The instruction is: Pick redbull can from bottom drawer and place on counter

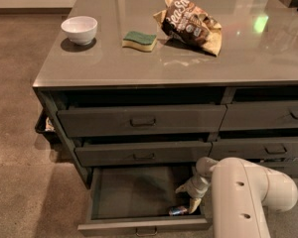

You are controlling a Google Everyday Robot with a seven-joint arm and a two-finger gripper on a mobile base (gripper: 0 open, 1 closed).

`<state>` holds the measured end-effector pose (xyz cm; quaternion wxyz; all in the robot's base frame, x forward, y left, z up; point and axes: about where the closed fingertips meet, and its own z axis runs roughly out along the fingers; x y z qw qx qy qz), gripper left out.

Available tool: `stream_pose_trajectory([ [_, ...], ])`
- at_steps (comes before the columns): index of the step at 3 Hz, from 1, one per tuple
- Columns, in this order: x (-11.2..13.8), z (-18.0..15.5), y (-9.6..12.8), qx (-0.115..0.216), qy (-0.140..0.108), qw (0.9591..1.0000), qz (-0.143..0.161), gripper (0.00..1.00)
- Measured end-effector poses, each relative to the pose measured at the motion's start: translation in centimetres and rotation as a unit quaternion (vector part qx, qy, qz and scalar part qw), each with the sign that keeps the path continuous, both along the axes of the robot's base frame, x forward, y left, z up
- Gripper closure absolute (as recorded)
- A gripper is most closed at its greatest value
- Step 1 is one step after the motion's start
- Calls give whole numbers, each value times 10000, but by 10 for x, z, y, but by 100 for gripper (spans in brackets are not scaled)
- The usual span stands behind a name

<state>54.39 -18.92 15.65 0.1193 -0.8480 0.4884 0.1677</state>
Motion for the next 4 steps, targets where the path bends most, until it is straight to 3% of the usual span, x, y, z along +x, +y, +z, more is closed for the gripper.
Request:
stream_pose_trajectory([
  [1, -2, -12, 4, 64, 19, 10000, -48, 33],
  [2, -2, -21, 11, 159, -75, 9998, -114, 51],
  [4, 1, -25, 19, 332, -268, 9990, -161, 97],
])
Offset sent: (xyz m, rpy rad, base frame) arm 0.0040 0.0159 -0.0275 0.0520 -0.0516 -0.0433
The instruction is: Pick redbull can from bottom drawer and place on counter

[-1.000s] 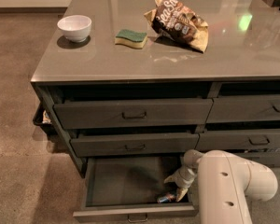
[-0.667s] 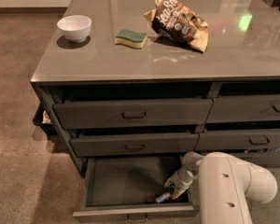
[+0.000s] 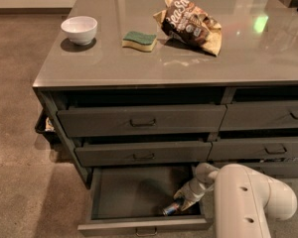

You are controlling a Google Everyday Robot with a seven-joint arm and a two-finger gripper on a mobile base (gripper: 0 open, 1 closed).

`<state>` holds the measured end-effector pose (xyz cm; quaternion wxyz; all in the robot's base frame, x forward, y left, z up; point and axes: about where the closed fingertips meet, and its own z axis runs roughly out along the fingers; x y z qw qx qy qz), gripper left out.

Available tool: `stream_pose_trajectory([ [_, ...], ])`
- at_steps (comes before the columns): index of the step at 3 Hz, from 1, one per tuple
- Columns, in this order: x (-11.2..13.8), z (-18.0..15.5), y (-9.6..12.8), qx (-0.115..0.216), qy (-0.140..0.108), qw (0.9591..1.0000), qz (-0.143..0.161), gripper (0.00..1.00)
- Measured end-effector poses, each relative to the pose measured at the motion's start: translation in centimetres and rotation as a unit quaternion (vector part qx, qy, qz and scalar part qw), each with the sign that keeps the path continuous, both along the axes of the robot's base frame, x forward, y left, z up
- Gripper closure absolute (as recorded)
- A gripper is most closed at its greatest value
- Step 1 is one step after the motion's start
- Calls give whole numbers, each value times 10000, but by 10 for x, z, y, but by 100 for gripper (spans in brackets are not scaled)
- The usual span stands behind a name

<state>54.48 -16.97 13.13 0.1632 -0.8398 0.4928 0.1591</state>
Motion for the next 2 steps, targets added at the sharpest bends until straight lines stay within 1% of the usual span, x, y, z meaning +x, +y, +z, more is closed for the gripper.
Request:
stream_pose_trajectory([
  [1, 1, 7, 0, 246, -68, 9997, 48, 100],
  [2, 2, 40, -13, 594, -201, 9977, 245, 100],
])
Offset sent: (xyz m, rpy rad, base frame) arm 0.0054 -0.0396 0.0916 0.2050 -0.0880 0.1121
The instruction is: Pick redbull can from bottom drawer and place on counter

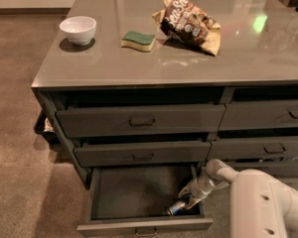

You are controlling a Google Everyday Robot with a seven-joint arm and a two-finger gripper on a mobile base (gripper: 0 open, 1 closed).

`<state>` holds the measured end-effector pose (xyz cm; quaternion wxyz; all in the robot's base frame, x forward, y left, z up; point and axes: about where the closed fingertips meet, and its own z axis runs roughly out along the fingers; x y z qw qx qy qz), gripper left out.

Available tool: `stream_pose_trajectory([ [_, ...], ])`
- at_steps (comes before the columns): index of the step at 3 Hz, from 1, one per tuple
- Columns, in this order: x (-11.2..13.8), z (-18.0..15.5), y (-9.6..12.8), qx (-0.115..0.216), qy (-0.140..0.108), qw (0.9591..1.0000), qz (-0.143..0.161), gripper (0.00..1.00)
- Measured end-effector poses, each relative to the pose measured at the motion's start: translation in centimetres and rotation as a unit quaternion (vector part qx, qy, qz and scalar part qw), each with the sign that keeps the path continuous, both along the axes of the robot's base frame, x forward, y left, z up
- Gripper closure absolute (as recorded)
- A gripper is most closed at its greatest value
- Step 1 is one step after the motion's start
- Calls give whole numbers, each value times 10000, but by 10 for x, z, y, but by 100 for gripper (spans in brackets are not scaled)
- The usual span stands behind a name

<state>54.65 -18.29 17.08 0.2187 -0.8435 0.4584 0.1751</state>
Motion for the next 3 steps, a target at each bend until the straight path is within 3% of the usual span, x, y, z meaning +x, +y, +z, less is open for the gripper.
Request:
stream_pose_trajectory([
  [1, 1, 52, -20, 447, -240, 9983, 270, 100],
  [2, 1, 108, -40, 820, -512, 9936, 578, 100],
  [3, 1, 162, -64, 814, -761, 9910, 745, 100],
])
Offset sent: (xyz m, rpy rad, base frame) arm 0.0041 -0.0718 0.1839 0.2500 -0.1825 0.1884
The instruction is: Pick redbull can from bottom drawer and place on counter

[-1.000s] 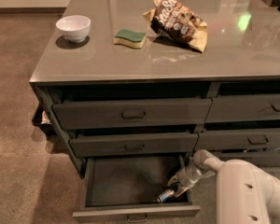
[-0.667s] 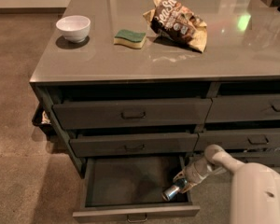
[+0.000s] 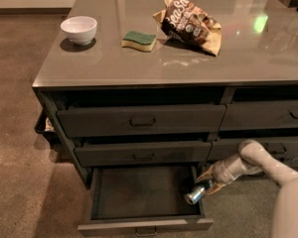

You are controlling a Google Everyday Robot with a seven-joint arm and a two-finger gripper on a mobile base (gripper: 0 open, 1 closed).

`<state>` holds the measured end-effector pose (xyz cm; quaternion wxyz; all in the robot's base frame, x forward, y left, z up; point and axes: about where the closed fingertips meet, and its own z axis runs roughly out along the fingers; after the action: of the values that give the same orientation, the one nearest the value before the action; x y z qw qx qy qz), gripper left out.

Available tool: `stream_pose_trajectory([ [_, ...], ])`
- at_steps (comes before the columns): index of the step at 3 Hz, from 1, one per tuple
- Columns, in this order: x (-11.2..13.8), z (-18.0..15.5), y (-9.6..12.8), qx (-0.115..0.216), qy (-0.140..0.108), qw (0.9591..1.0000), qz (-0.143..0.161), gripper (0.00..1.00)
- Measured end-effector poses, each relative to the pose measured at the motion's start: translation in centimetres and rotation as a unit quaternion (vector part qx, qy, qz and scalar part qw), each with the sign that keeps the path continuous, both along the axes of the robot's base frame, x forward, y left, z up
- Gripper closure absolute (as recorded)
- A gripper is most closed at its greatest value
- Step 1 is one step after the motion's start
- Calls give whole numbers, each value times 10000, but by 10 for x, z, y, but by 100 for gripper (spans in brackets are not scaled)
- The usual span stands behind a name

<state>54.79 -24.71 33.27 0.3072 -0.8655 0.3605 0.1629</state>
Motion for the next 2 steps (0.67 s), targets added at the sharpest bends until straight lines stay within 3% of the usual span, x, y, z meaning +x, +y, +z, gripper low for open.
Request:
stream_pose_trajectory([
  [2, -4, 121, -45, -498, -502, 9974, -139, 100],
])
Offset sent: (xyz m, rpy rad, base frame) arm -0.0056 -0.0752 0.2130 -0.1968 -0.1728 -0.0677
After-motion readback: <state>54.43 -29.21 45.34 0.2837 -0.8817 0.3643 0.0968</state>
